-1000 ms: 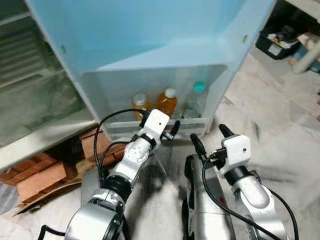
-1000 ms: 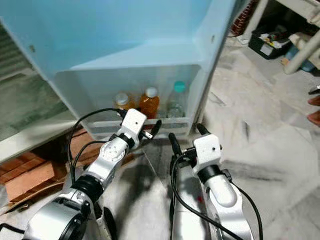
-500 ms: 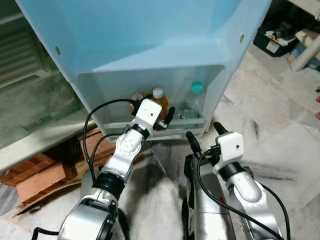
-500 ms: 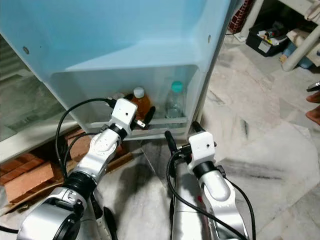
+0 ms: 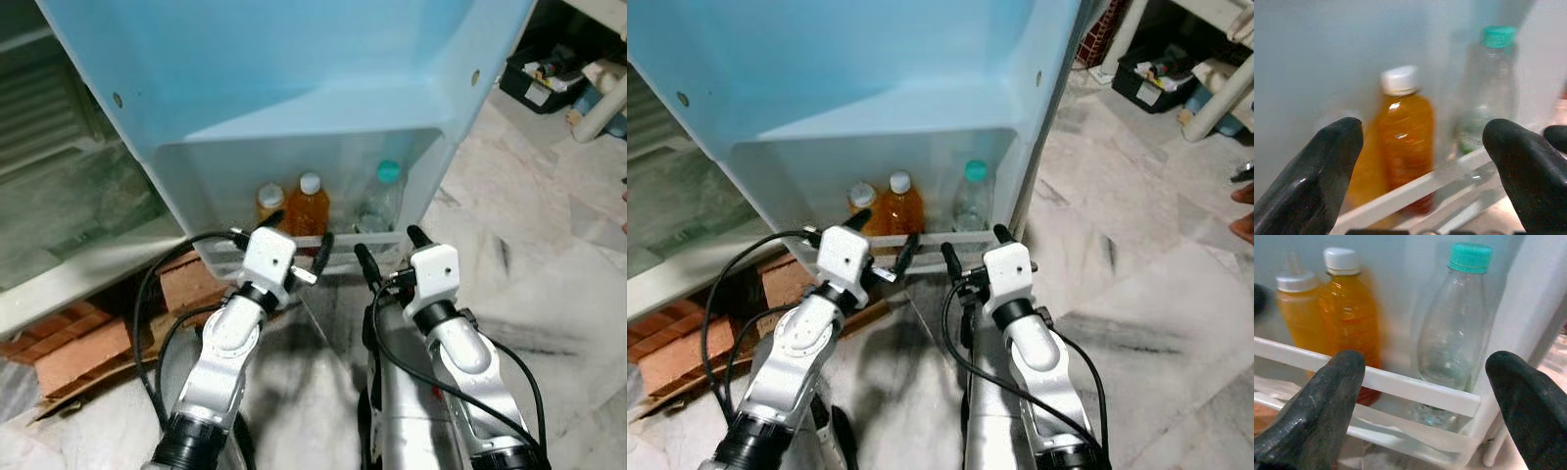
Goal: Restocking fridge
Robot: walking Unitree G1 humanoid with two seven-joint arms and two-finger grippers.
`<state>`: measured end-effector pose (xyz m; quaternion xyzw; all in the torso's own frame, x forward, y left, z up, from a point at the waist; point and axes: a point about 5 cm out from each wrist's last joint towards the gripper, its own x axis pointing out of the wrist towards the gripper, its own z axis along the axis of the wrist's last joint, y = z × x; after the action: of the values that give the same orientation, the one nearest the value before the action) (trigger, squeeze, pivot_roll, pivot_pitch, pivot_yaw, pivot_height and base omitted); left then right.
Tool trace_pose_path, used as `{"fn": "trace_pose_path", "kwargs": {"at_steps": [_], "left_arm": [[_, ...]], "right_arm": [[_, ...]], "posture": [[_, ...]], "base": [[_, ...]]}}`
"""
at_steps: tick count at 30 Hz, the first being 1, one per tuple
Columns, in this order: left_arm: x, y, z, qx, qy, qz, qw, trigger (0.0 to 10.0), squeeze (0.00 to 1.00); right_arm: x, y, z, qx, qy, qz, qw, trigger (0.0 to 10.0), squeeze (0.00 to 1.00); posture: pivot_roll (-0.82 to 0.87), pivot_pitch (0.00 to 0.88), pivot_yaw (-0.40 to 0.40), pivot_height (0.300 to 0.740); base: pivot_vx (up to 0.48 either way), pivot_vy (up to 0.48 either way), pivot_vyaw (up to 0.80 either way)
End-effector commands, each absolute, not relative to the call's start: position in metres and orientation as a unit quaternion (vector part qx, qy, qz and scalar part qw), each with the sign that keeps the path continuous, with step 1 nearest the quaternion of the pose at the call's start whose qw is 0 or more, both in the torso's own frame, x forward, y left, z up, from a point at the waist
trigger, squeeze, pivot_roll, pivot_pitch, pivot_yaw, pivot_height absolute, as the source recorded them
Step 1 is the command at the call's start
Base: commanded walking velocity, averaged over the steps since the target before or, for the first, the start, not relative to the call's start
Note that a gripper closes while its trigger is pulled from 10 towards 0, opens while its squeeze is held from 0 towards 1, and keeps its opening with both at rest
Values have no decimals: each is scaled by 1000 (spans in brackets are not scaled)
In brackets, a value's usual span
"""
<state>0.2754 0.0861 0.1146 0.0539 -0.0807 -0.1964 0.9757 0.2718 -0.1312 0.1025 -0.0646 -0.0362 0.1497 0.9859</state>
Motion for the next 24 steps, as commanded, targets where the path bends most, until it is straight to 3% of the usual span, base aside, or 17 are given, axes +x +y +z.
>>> {"fn": "trace_pose_path", "kwargs": {"at_steps": [1,6,11,17,21,24], "left_arm": [[268,103,112,72,-74,-158,982,10000,0],[248,143,103,97,-55,-63,992,10000,0],[232,165,105,110,-42,-4,993,10000,0],[211,178,96,114,-22,39,992,10000,0],[194,181,81,66,22,55,996,10000,0],[188,179,76,76,34,60,995,10000,0]], "right_arm": [[274,-135,98,-65,-30,135,988,10000,0],[284,-140,94,-53,-19,110,992,10000,0],[293,-141,97,-42,-20,87,995,10000,0],[293,-145,99,-4,-28,80,996,10000,0],[287,-151,90,-7,-14,69,997,10000,0],[279,-154,78,-2,7,71,997,10000,0]], "posture": [[-37,104,17,473],[18,87,7,473],[53,72,1,473],[44,67,-1,473],[38,44,-1,498],[37,36,2,518]], "base": [[0,0,0],[0,0,0],[0,0,0],[0,0,0],[0,0,0],[0,0,0]]}}
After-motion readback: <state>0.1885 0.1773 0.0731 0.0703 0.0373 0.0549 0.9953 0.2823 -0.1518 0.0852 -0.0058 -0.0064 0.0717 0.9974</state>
